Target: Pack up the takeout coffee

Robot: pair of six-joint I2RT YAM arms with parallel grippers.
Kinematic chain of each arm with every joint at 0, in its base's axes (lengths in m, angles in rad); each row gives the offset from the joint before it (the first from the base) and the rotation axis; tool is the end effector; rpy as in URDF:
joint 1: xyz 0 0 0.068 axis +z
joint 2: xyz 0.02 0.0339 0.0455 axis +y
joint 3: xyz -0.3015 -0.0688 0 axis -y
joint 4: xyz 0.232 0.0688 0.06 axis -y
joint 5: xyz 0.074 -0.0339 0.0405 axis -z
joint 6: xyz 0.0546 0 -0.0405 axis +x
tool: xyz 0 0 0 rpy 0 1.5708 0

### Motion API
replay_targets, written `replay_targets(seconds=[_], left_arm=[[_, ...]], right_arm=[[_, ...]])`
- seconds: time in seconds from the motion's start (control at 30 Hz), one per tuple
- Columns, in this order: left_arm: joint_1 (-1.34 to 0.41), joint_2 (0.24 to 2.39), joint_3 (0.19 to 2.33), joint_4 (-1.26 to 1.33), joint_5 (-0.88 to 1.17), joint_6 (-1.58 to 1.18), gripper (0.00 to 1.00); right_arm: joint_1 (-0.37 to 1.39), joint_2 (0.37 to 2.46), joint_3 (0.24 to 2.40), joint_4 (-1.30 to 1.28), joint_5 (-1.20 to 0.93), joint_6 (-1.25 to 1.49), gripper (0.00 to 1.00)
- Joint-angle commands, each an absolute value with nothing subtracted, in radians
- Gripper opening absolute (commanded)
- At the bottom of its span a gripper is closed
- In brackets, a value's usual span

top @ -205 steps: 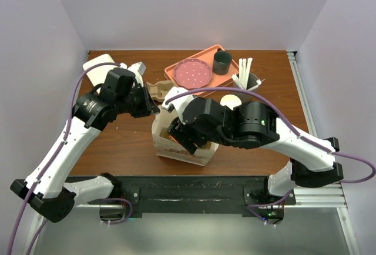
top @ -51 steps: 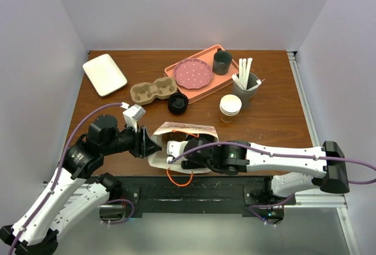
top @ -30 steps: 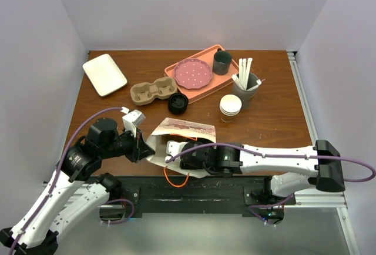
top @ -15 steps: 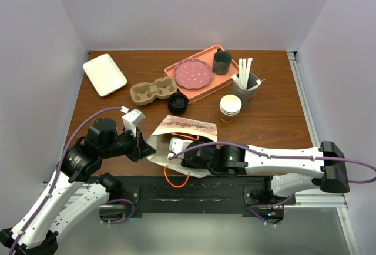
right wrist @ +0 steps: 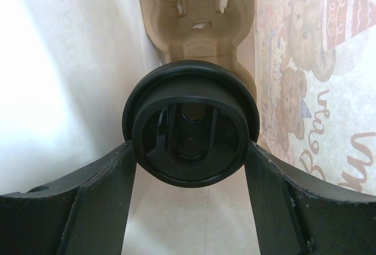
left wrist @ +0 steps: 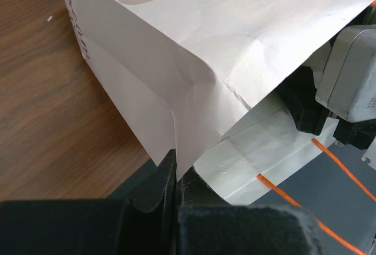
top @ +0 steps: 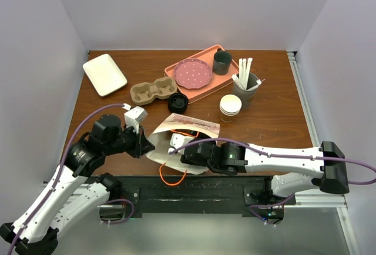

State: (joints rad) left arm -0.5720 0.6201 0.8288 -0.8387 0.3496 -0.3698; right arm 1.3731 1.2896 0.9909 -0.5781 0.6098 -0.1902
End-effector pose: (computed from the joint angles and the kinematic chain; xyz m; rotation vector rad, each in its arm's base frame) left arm 0.0659 -0.0647 0.3217 0.4374 2.2662 -0.8921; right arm 0.0801 0.2406 0.3009 -1.3980 1.7706 -0.1336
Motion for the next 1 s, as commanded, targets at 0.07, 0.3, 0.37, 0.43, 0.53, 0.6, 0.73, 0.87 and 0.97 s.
replay_targets(seconds=[0.07, 0.3, 0.37, 0.43, 0.53, 0.6, 0.73, 0.87, 0.97], left_arm=[[-0.572, 0.65, 0.894, -0.793, 0.221, -0.354, 0.0], [-0.572, 0.673, 0.953, -0.853, 0.132, -0.342, 0.0], [-0.572, 0.68, 0.969, -0.879, 0.112, -0.344, 0.0], [-0.572, 0.678, 0.976, -0.891, 0.089, -0.342, 0.0], [-0.572, 0.678, 0.983, -0.908, 0.071, -0.336, 0.0], [-0.572, 0.672, 0.959, -0.896, 0.071, -0.337, 0.0], [-0.572, 0.672, 0.919, -0.879, 0.048, -0.356, 0.0], [-0.572, 0.696, 0.92, -0.881, 0.026, -0.387, 0.0], [-0.572, 0.696, 0.911, -0.867, 0.006, -0.391, 0.0]], right_arm=[[1.281, 1.287, 1.006, -0.511, 0.586, -0.278, 0.12], [1.223, 1.37, 1.074, -0.469, 0.487, -0.371, 0.11], [1.212, 1.394, 1.088, -0.451, 0.474, -0.388, 0.11], [1.204, 1.422, 1.091, -0.416, 0.463, -0.406, 0.1], [1.184, 1.453, 1.109, -0.368, 0.454, -0.432, 0.09], [1.172, 1.468, 1.124, -0.356, 0.445, -0.448, 0.09], [1.138, 1.47, 1.118, -0.308, 0.428, -0.494, 0.09], [1.126, 1.477, 1.117, -0.324, 0.448, -0.54, 0.09], [1.118, 1.465, 1.101, -0.299, 0.445, -0.572, 0.08]])
